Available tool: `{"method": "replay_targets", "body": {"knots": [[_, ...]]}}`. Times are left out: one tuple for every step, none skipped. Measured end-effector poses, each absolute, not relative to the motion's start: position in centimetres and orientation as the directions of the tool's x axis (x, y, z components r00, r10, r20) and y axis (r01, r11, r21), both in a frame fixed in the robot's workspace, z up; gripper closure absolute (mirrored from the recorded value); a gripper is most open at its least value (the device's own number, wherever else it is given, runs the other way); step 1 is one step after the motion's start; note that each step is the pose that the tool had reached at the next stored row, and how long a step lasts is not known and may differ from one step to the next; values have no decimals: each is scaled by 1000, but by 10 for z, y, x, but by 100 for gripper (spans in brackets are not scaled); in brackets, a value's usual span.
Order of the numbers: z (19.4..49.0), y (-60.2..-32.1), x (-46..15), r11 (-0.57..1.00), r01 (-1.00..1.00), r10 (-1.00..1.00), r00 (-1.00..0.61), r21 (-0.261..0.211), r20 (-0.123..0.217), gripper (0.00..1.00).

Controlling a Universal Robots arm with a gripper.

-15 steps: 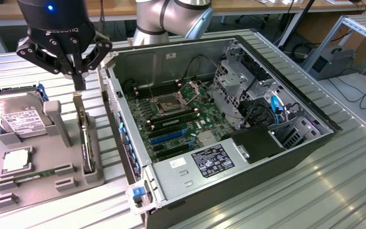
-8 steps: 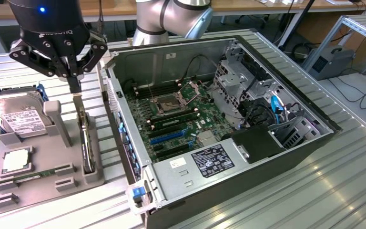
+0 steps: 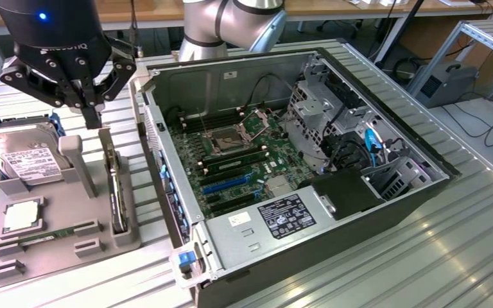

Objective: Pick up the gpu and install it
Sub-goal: 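Reach for the gpu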

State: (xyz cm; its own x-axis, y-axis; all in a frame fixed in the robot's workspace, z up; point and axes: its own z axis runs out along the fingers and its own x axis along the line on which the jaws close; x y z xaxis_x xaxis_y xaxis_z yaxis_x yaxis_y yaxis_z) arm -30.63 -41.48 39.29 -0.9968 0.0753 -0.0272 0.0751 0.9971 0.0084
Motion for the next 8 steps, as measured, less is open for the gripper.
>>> {"method": "replay_targets", "body": {"knots": [[393, -415, -307, 997, 75, 75, -997, 8, -27, 89], [393, -416, -308, 997, 75, 75, -997, 8, -27, 89], [393, -416, -309, 997, 75, 75, -997, 8, -27, 89], [393, -417, -310, 997, 75, 75, -997, 8, -27, 89], [393, -417, -311, 997, 75, 75, -997, 8, -27, 89], [393, -417, -312, 997, 75, 75, -997, 8, -27, 89], [393, -418, -313, 997, 75, 75, -997, 8, -27, 89], [393, -418, -315, 997, 75, 75, -997, 8, -27, 89]]}}
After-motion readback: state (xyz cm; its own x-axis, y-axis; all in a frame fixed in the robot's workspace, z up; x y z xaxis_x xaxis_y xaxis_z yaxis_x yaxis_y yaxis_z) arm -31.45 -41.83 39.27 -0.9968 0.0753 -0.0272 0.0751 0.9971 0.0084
